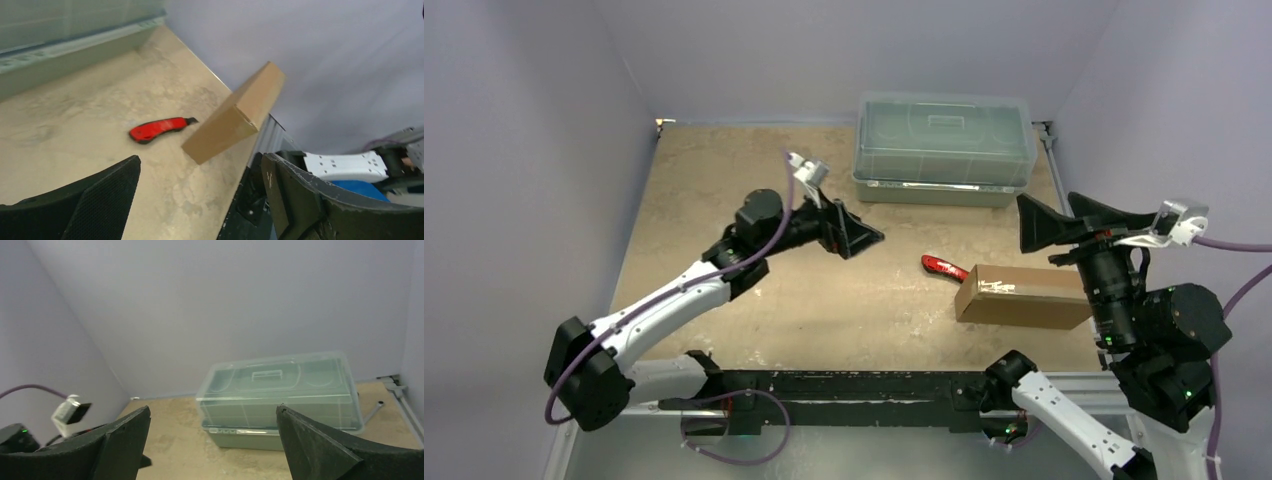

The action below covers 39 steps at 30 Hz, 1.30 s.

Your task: Unpack the express box

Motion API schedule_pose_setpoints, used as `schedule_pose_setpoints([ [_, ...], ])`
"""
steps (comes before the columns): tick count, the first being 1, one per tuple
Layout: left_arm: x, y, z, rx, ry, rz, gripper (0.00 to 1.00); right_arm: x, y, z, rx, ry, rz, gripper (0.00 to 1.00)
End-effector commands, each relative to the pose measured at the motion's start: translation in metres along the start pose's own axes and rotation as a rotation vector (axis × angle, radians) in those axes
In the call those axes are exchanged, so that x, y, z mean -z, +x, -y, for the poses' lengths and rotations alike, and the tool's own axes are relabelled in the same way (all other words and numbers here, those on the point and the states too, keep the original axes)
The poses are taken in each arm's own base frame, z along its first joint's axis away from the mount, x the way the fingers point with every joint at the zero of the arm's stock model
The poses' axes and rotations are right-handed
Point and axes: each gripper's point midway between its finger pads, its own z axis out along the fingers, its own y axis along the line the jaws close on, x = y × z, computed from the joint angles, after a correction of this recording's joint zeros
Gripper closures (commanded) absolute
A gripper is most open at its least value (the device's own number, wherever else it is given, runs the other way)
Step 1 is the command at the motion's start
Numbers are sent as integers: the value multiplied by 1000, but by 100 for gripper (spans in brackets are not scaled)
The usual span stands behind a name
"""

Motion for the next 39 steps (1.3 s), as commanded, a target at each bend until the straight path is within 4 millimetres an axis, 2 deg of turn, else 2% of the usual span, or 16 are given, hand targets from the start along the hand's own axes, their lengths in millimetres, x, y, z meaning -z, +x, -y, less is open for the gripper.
schedule_pose_setpoints([
  [1, -37, 9, 55, -164, 184, 0, 9, 13, -12, -23, -36, -151, 50, 1],
  [4, -63, 32, 74, -303, 236, -65, 9, 25, -23, -23, -50, -179, 86, 1],
  [9, -97, 65, 93, -433, 391, -135, 9, 42, -38, -19, -49, -194, 134, 1],
  [13, -126, 88, 103, -519, 476, -166, 9, 50, -43, -14, -41, -183, 148, 1],
  [16, -148, 102, 104, -598, 499, -175, 9, 53, -44, -11, -38, -177, 149, 1],
  [19, -170, 105, 104, -609, 510, -181, 8, 55, -44, -11, -33, -180, 143, 1],
  [24, -202, 132, 107, -529, 574, -243, 8, 55, -43, -9, -23, -171, 138, 1],
  [28, -216, 150, 116, -506, 623, -289, 8, 56, -44, -8, -17, -171, 139, 1],
  [31, -217, 163, 121, -501, 648, -308, 8, 57, -44, -7, -14, -167, 141, 1],
  [36, -221, 167, 119, -477, 610, -290, 8, 58, -45, -6, -12, -162, 144, 1],
  [39, -226, 160, 116, -457, 548, -270, 8, 56, -42, -7, -10, -165, 138, 1],
])
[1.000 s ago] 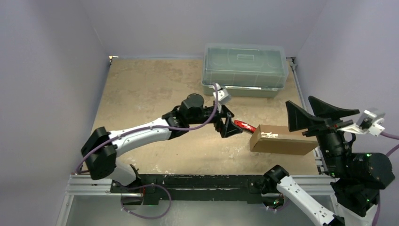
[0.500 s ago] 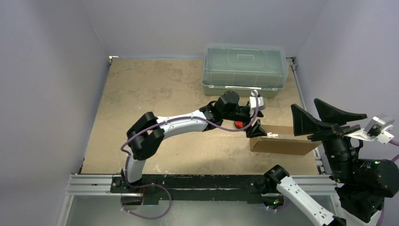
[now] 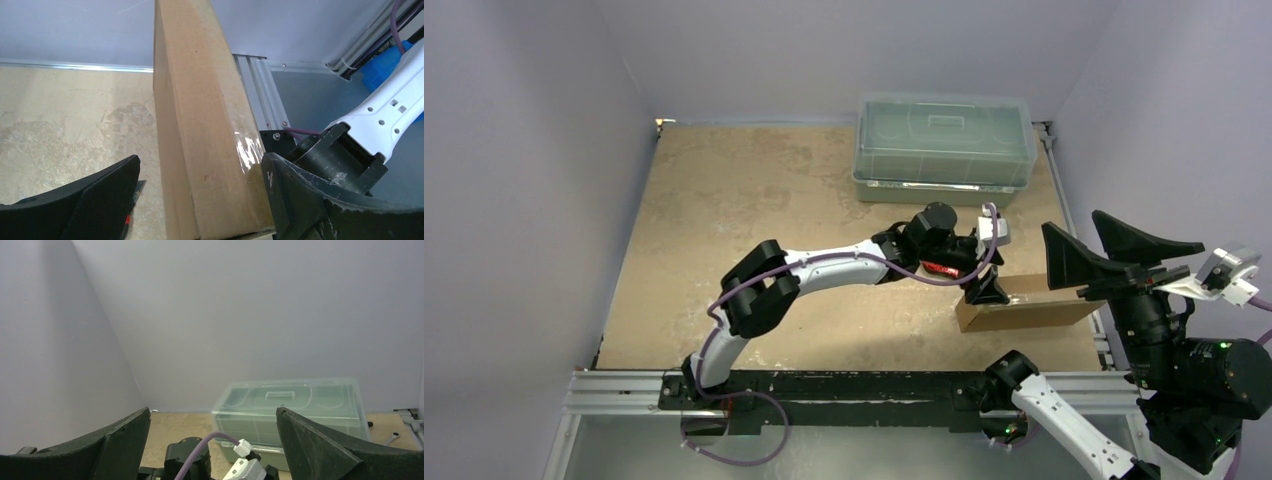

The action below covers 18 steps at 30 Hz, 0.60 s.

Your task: Unpack the express box

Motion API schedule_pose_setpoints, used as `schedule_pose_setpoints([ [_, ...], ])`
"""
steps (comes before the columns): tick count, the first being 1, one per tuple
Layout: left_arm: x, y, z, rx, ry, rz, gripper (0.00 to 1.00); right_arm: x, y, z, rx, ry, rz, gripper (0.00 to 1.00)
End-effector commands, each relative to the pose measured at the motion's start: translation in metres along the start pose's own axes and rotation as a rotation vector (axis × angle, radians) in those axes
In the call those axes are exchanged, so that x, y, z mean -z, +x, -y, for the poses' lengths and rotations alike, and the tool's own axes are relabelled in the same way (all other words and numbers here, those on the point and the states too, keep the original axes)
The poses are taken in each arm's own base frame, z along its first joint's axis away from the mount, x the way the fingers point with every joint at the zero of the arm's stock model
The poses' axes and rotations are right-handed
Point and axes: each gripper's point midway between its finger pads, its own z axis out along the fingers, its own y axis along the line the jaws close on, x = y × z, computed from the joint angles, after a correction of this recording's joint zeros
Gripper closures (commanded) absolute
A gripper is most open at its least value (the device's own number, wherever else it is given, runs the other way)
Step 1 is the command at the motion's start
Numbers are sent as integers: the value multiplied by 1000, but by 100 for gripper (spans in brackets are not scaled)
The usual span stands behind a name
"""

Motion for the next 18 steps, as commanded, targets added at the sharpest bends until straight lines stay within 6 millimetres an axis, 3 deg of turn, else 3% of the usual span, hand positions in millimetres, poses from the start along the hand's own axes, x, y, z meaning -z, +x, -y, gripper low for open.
schedule_pose_setpoints([
  [1, -2, -23, -7, 17, -72, 58, 8, 5, -11, -1, 5, -15, 31, 1],
  [4, -1, -36, -11, 69, -121, 67, 9, 3, -7, -1, 7, -12, 19, 1],
  [9, -5, -53, 9, 106, -112, 117, 7, 3, -9, -2, 4, -14, 26, 1],
  [12, -15, -46, 22, 41, -137, 88, 3, 4, -11, -3, 0, -20, 32, 1],
  [18, -28, -33, 29, 35, -143, 44, 1, 6, -13, -2, -4, -20, 34, 1],
])
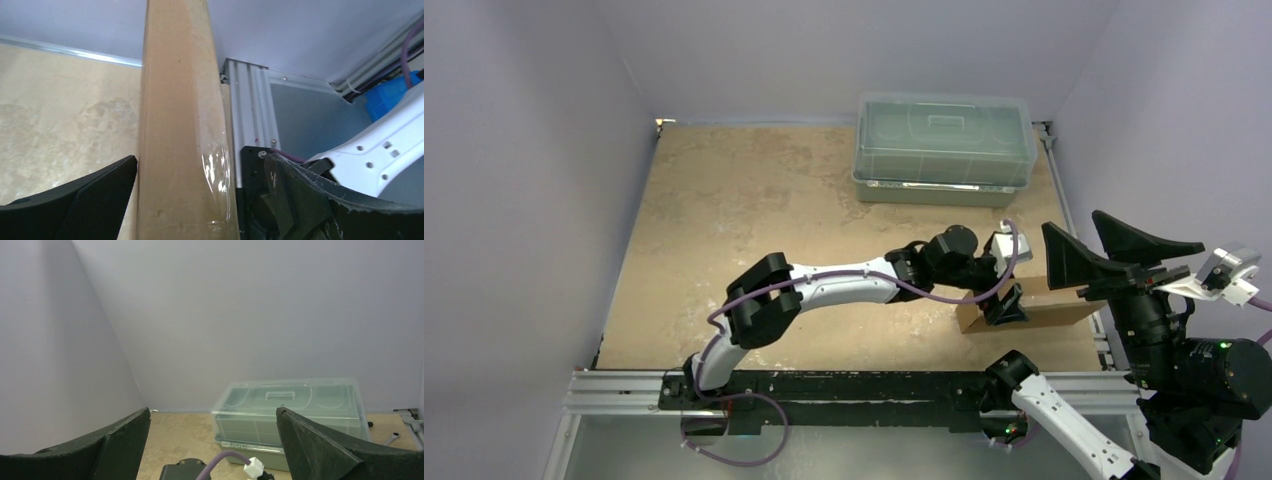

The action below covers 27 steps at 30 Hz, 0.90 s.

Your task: Unpack the express box

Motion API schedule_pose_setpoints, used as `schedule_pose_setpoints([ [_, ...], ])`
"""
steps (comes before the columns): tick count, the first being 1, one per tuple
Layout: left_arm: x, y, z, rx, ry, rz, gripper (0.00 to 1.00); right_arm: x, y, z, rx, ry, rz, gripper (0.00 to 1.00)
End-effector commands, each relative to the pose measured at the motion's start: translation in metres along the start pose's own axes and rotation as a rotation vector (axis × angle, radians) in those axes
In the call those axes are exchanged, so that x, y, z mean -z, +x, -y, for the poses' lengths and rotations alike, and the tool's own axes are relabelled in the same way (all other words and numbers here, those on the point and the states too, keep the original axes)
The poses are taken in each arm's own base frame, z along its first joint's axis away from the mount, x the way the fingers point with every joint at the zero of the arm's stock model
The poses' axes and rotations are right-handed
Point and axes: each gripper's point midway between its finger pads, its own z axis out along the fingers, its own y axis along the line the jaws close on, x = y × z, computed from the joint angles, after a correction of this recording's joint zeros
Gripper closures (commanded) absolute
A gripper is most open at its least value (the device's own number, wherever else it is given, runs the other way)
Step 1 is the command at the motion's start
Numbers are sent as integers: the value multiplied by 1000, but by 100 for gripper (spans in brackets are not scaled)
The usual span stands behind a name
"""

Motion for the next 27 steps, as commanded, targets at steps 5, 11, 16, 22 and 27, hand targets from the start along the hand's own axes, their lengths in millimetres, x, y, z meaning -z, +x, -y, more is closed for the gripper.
schedule_pose_setpoints([
  [5, -3, -29, 11, -102, -55, 50, 1, 9, -15, -1, -8, -17, 41, 1],
  [11, -7, -19, -4, -159, -174, 8, 2, 10, -15, -2, -11, -20, 43, 1],
  [16, -7, -21, -9, -159, -200, -3, 18, 11, -16, -2, -17, -20, 45, 1],
  [22, -3, -26, 0, -146, -171, -4, 37, 11, -16, -1, -19, -18, 46, 1],
  [27, 10, -35, 9, -139, -161, -11, 48, 9, -14, -2, -22, -18, 41, 1],
])
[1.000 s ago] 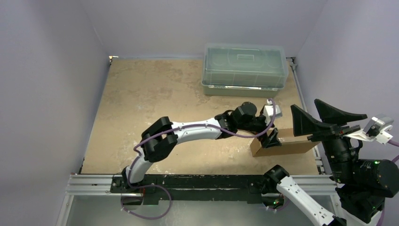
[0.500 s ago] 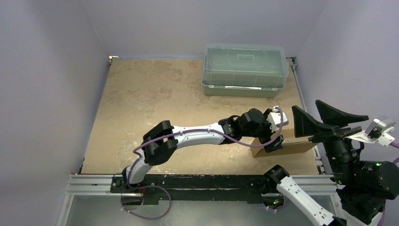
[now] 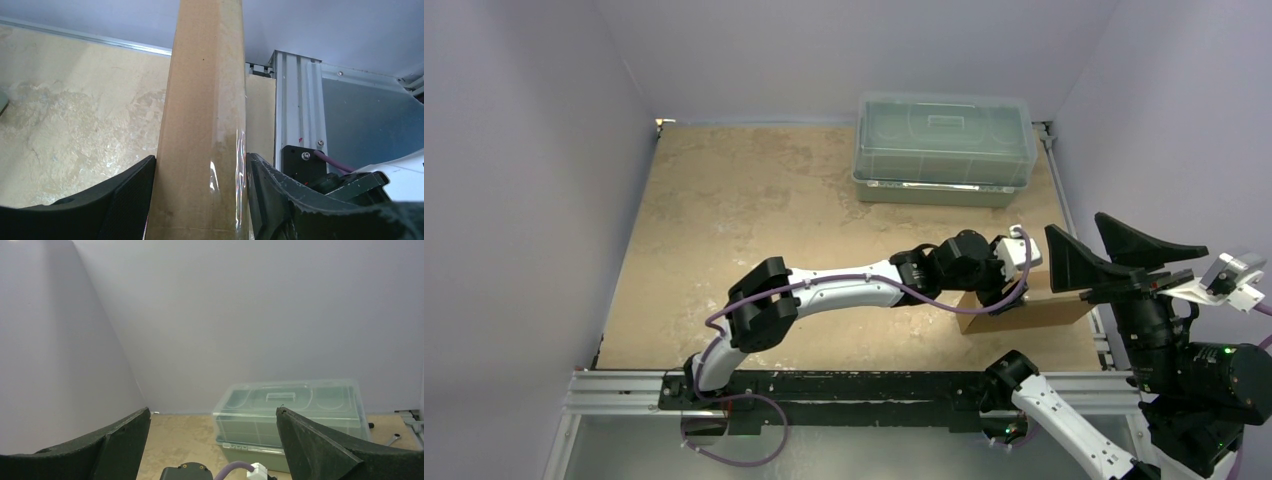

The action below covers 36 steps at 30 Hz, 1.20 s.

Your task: Unpack the express box

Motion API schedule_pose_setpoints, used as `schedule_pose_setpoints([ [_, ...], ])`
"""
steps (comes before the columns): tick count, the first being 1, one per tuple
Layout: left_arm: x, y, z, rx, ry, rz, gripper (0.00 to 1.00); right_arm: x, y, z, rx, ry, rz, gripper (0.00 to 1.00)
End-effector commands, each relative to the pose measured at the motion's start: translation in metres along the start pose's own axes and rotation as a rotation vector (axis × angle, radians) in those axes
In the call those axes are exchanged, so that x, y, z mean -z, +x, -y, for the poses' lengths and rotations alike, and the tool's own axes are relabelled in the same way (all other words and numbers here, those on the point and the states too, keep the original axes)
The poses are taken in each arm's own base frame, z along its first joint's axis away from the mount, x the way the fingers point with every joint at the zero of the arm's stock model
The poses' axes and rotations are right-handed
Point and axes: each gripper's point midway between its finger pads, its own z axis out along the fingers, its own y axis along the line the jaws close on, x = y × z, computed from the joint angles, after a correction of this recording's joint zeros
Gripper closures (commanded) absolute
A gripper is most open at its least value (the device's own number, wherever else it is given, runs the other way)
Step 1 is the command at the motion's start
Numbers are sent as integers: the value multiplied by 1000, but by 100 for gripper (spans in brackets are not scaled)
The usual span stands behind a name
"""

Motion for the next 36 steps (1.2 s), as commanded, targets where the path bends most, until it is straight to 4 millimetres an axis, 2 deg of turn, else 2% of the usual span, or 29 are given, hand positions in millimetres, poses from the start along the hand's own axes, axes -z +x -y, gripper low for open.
schedule_pose_setpoints([
  [1, 22, -37, 10, -14, 17, 41, 50, 5, -12, -3, -16, -18, 32, 1],
  [6, 56, -53, 9, -19, -27, 46, 53, 2, -12, -4, -19, -20, 37, 1],
  [14, 135, -62, -4, 13, -178, 23, 56, -11, -1, -11, -25, -42, 23, 1],
  [15, 152, -67, -10, 21, -224, 36, 57, -13, 0, -11, -24, -43, 20, 1],
  [18, 190, -63, -28, 57, -325, 31, 61, -17, 3, -14, -25, -52, 15, 1],
  [21, 233, -54, -53, 127, -444, 22, 64, -25, 10, -18, -28, -65, 5, 1],
  [24, 282, -45, -86, 234, -622, 47, 73, -33, 21, -22, -27, -79, -16, 1],
  [27, 333, -33, -111, 352, -829, 105, 78, -42, 38, -23, -25, -78, -53, 1],
  [31, 397, -18, -122, 496, -1062, 203, 82, -52, 59, -21, -13, -58, -110, 1],
  [36, 476, 2, -121, 620, -1298, 353, 95, -62, 82, -26, -22, -81, -162, 1],
])
